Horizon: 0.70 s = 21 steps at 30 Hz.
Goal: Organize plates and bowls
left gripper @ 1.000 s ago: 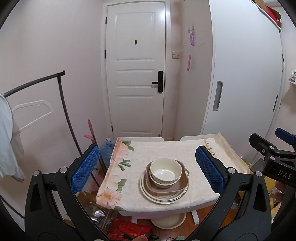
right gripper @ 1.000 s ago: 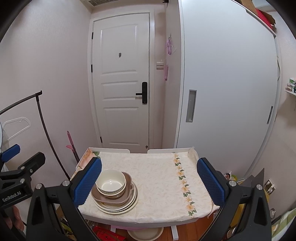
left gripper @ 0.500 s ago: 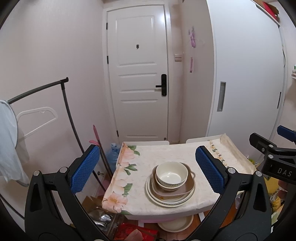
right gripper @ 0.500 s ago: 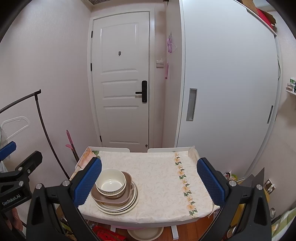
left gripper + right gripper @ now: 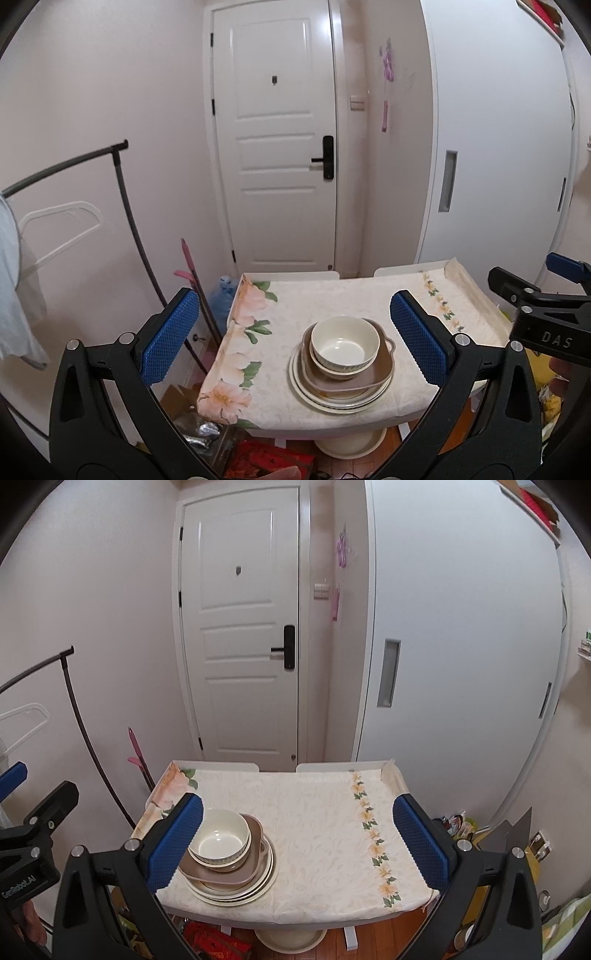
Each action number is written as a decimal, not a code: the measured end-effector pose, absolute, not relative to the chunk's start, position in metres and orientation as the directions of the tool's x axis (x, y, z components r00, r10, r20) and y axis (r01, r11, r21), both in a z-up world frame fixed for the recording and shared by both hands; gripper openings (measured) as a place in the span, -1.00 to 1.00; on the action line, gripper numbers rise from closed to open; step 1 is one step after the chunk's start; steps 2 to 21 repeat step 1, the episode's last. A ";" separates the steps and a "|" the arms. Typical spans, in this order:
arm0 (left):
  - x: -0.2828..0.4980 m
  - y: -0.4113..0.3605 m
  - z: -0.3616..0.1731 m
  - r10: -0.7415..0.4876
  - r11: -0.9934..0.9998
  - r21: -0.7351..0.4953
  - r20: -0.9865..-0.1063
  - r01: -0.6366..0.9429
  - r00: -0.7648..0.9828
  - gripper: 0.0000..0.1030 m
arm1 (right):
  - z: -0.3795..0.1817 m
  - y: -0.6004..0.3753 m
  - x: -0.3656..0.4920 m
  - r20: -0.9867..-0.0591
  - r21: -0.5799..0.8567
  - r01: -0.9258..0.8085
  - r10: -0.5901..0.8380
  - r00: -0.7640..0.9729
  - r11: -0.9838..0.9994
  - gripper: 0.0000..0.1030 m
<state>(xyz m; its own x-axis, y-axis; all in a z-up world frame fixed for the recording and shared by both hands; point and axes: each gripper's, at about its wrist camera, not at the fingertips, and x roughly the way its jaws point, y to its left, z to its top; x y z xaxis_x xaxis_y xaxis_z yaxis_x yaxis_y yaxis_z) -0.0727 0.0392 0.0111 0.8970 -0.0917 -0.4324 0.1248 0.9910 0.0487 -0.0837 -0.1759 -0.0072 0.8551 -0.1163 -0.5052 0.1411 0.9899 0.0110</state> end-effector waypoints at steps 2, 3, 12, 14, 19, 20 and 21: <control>-0.066 0.037 0.007 -0.088 0.991 0.053 -0.445 0.124 0.891 1.00 | -0.011 -0.177 -0.078 -0.516 0.012 0.140 -0.114 0.849 0.990 0.98; -0.066 0.037 0.007 -0.088 0.991 0.053 -0.445 0.124 0.891 1.00 | -0.011 -0.177 -0.078 -0.516 0.012 0.140 -0.114 0.849 0.990 0.98; -0.066 0.037 0.007 -0.088 0.991 0.053 -0.445 0.124 0.891 1.00 | -0.011 -0.177 -0.078 -0.516 0.012 0.140 -0.114 0.849 0.990 0.98; -0.066 0.037 0.007 -0.088 0.991 0.053 -0.445 0.124 0.891 1.00 | -0.011 -0.177 -0.078 -0.516 0.012 0.140 -0.114 0.849 0.990 0.98; -0.066 0.037 0.007 -0.088 0.991 0.053 -0.445 0.124 0.891 1.00 | -0.011 -0.177 -0.078 -0.516 0.012 0.140 -0.114 0.849 0.990 0.98; -0.066 0.037 0.007 -0.088 0.991 0.053 -0.445 0.124 0.891 1.00 | -0.011 -0.177 -0.078 -0.516 0.012 0.140 -0.114 0.849 0.990 0.98; -0.066 0.037 0.007 -0.088 0.991 0.053 -0.445 0.124 0.891 1.00 | -0.011 -0.177 -0.078 -0.516 0.012 0.140 -0.114 0.849 0.990 0.98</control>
